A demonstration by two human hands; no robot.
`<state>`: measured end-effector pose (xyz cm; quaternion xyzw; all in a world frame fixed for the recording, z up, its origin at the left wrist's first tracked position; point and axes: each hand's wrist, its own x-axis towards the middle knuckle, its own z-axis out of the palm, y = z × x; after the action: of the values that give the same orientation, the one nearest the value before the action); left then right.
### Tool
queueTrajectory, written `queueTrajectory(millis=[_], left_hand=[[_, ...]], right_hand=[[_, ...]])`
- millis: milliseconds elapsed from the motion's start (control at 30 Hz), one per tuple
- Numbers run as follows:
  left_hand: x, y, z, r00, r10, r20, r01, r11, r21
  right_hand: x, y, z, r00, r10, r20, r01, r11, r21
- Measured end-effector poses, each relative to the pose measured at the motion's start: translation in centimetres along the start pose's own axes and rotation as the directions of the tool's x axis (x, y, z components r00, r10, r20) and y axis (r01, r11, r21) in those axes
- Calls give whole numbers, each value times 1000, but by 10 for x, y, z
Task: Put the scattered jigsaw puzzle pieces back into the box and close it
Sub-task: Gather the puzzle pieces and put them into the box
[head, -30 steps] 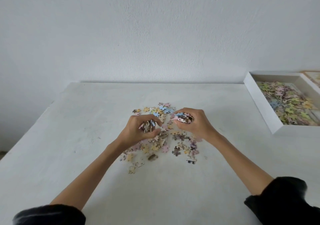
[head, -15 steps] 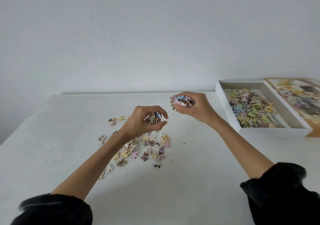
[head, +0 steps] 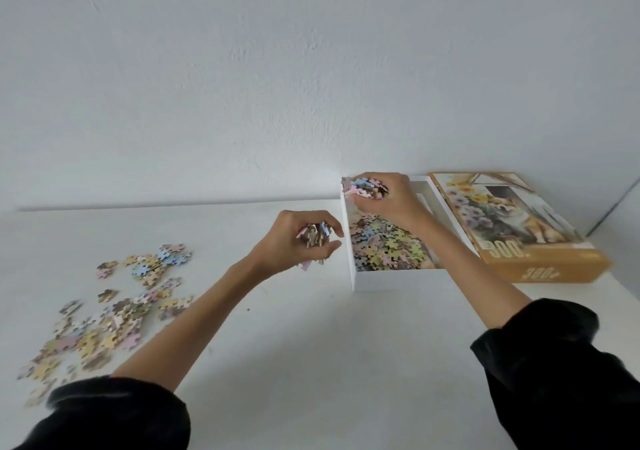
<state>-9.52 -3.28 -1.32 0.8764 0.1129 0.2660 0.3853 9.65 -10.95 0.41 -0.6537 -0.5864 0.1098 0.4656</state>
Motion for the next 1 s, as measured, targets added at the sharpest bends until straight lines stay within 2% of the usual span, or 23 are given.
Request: queueTrajectory(millis=[233, 500, 600, 667, 733, 1000], left_hand=[[65, 4, 59, 997, 75, 14, -75, 997, 26], [103, -13, 107, 995, 65, 72, -71, 994, 85], [105, -21, 113, 984, 57, 171, -96, 968, 233], [104, -27, 116, 969, 50, 243, -152, 894, 422], [104, -33, 117, 960, 60, 272, -195, 841, 505], [97, -31, 104, 953, 99, 286, -210, 898, 388]], right_hand=[[16, 52, -49, 999, 46, -11, -47, 996, -76], [36, 106, -51, 992, 123, 29, -118, 983, -138], [38, 123, -48, 990, 125, 60, -110, 970, -218], [38, 131, -47, 988, 127, 85, -101, 959, -266], [37, 137, -48, 987, 131, 94, -105, 964, -243], [33, 123, -49, 989, 139, 51, -130, 980, -152]])
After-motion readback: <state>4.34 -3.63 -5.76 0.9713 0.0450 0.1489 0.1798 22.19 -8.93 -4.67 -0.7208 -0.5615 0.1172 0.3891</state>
